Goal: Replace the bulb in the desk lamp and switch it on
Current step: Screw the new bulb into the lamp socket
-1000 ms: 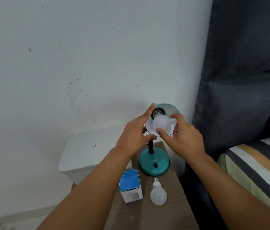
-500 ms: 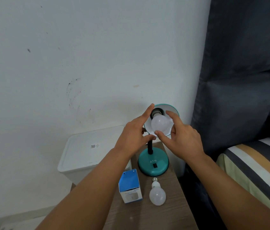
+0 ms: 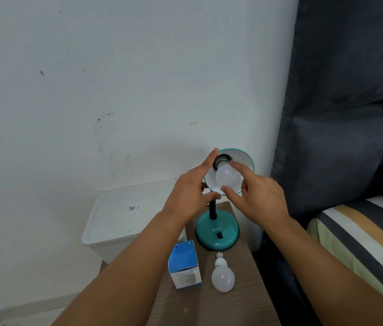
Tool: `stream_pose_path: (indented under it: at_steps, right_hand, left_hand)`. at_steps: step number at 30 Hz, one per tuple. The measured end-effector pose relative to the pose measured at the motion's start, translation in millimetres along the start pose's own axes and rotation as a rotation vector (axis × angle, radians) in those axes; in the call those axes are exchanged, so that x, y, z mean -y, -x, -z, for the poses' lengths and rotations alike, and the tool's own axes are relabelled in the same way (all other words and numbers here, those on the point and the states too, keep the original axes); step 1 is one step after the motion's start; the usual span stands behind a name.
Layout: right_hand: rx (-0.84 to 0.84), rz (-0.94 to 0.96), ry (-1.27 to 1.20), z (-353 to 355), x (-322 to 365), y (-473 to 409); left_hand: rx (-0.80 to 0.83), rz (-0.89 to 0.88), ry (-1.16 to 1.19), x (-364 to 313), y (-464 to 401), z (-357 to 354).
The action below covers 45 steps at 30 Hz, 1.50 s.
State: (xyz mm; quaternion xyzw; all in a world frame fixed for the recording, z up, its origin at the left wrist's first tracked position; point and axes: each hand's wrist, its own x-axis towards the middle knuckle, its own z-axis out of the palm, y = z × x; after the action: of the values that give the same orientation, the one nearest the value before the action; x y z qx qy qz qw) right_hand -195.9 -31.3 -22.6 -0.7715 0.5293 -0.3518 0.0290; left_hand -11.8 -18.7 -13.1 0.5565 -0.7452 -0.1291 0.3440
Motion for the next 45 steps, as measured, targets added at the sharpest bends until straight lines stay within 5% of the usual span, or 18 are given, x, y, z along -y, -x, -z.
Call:
stream_pose_path:
  at_steps: [4,10,15,20,38,45]
  right_hand:
    - [-0.015,-0.164,0.02,-0.8,-3.5,-5.1]
    - [-0.011,-0.001,0.008,0.3,-4.5,-1.8]
    - [0.018,-0.163,0.02,-4.3,-3.8,-3.2]
    - [0.017,-0.031,0.029,-7.1,-4.9,0.5]
    - [0.078,-0.171,0.085,-2.8,-4.4,-1.3]
    - [0.068,-0.064,0.091,-9.1,-5.6,-0.5]
  left_hand:
    - [0.004,0.011,0.0,-0.2,-0.3,0.0]
    - [-0.003,-0.008,0.01,0.3,-0.4,0.0]
    - [-0.009,-0.009,-0.007,0.0,0.2,-0.5]
    - [-0.007,-0.011,0.002,-0.5,0.3,0.4]
    - [0.0,-0.009,-0.006,0.8,-1.6,0.1]
    - [-0.004,-0.012,0.022,1.0,-1.3,-0.7]
